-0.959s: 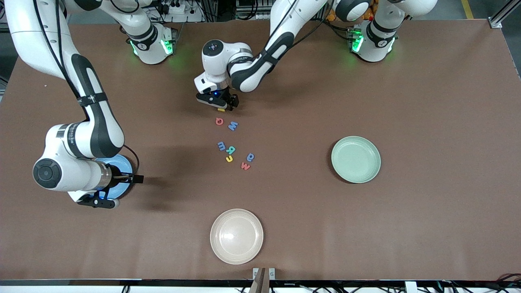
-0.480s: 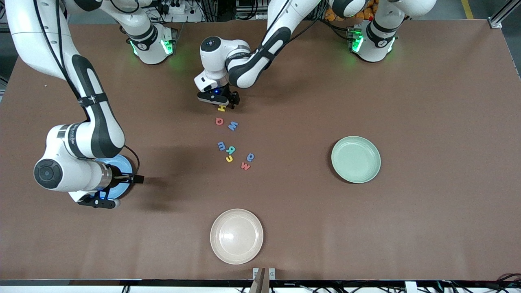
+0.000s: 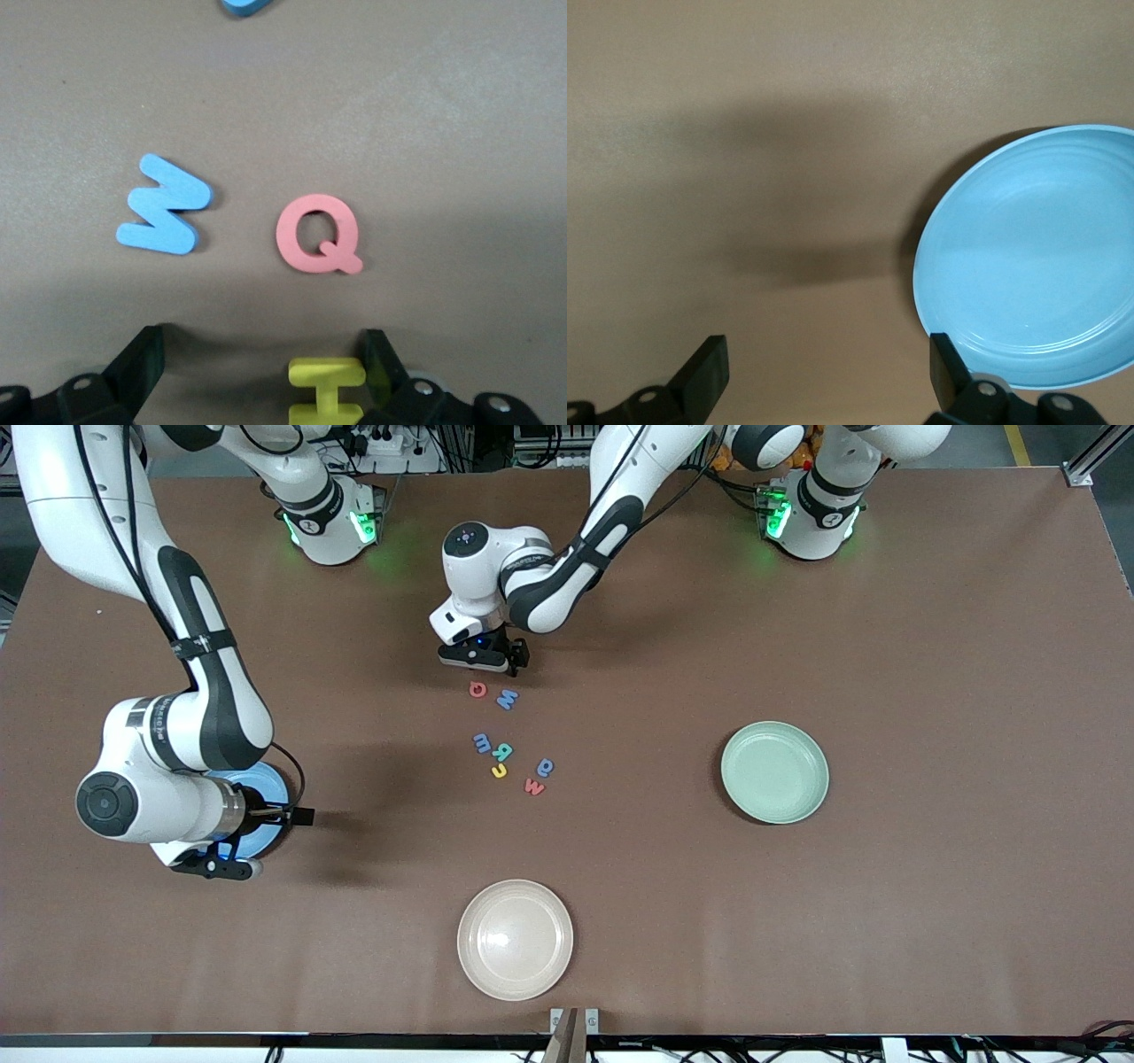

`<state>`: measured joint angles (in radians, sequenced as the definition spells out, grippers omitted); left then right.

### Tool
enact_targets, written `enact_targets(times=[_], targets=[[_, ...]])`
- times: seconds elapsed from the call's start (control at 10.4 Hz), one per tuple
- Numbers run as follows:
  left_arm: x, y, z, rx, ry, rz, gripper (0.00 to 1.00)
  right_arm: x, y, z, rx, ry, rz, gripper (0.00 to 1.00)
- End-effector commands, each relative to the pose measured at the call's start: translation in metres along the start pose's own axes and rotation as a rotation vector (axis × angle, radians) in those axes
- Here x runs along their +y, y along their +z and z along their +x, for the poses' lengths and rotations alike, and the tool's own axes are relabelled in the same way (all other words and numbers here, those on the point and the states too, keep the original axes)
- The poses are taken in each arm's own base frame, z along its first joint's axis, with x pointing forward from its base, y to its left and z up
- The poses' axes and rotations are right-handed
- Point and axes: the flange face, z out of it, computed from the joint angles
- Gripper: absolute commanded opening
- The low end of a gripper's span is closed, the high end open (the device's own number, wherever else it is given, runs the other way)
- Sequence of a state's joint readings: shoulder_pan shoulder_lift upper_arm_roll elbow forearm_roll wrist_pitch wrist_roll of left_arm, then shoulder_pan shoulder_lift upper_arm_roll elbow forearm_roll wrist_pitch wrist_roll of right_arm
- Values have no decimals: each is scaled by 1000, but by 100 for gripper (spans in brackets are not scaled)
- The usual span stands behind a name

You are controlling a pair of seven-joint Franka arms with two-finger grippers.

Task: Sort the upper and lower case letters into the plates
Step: 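Lower the left gripper over the yellow H letter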

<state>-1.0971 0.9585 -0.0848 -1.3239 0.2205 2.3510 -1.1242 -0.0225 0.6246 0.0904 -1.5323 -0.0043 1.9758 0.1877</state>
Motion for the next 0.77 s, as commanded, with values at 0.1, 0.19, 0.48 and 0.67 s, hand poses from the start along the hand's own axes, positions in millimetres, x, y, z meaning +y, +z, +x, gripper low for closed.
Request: enact_targets(times=[0.1, 0.19, 0.48, 0.67], targets=[[6, -8, -1, -12, -18, -9, 100, 2, 0, 1, 9, -1, -4, 100], [5, -6, -1, 3, 13, 2, 100, 2, 1, 1, 8, -3, -4, 100], [7, -12, -1, -3, 26, -6, 100, 2, 3, 2, 5, -2, -6, 100], [8, -13, -2, -5, 20, -9, 100, 2, 4, 2, 3, -1, -5, 100]])
